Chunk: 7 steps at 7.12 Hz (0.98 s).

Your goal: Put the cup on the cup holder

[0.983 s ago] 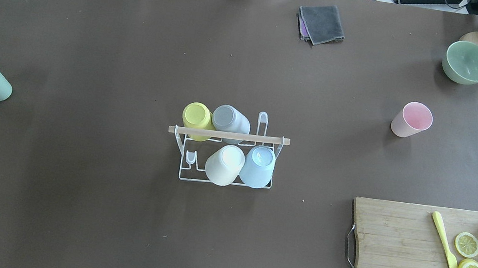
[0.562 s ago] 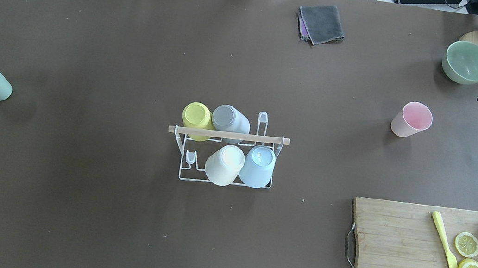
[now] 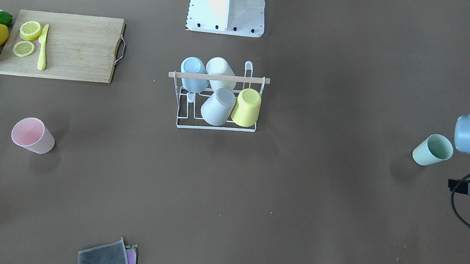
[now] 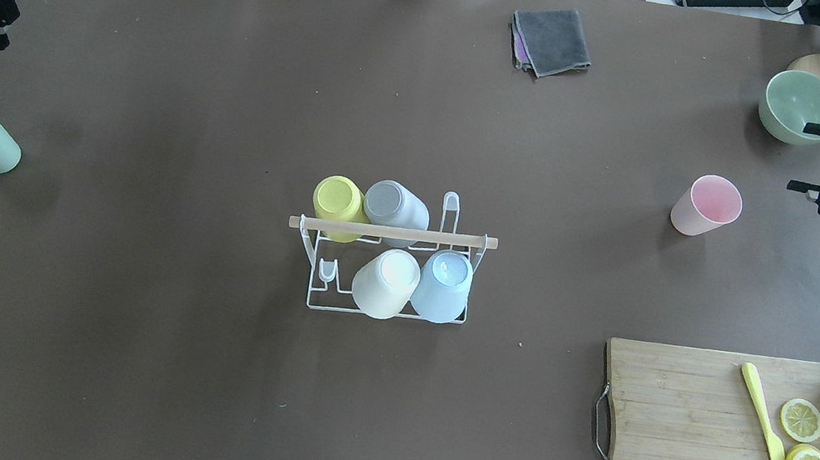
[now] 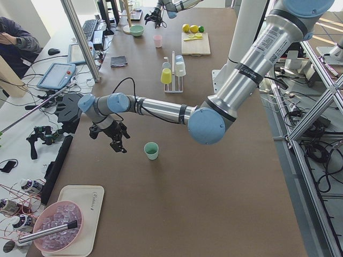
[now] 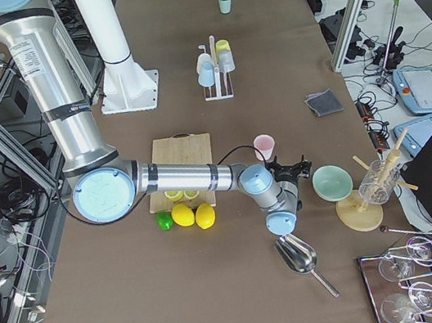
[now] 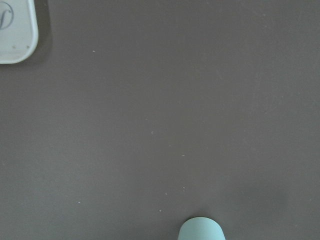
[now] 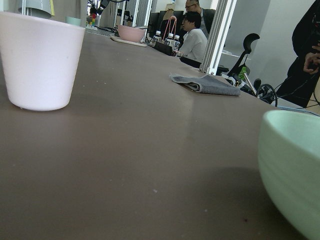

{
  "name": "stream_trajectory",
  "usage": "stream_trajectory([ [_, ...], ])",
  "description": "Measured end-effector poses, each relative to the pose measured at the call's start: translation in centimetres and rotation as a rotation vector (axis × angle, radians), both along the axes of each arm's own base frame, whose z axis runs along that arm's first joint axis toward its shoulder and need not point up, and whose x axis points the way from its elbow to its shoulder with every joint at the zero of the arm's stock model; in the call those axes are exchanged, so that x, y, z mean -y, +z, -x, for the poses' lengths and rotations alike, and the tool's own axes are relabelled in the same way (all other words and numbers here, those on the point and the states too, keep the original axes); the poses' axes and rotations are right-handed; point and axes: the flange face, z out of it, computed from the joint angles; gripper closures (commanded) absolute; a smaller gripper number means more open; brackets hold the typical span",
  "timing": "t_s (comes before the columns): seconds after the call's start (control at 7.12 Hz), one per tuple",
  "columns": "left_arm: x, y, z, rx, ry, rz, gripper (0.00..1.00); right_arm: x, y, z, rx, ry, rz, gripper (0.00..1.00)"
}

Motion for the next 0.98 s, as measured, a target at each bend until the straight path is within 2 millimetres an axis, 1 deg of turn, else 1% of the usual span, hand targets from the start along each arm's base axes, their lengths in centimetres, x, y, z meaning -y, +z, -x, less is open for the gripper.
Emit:
stream_trajectory([
  [0.14,-0.2,1.0,-1.6,0.000,0.033,0.021,0.03,-0.4,0.3,0.7,-0.011,-0.024,0.014,0.00],
  [0.28,-0.4,2.3,-2.4,-0.005,0.059,0.041,0.03,-0.9,0.5,1.6,-0.018,-0.049,0.021,0.00],
  [0.7,-1.2,5.5,-3.2,-0.075,0.079,0.112,0.03,-2.1,0.7,4.8,-0.028,-0.115,0.030,0.00],
  [0.98,-1.6,6.5,-3.6,-0.133,0.062,0.155,0.03,-2.3,0.5,6.0,-0.026,-0.131,0.028,0.00],
])
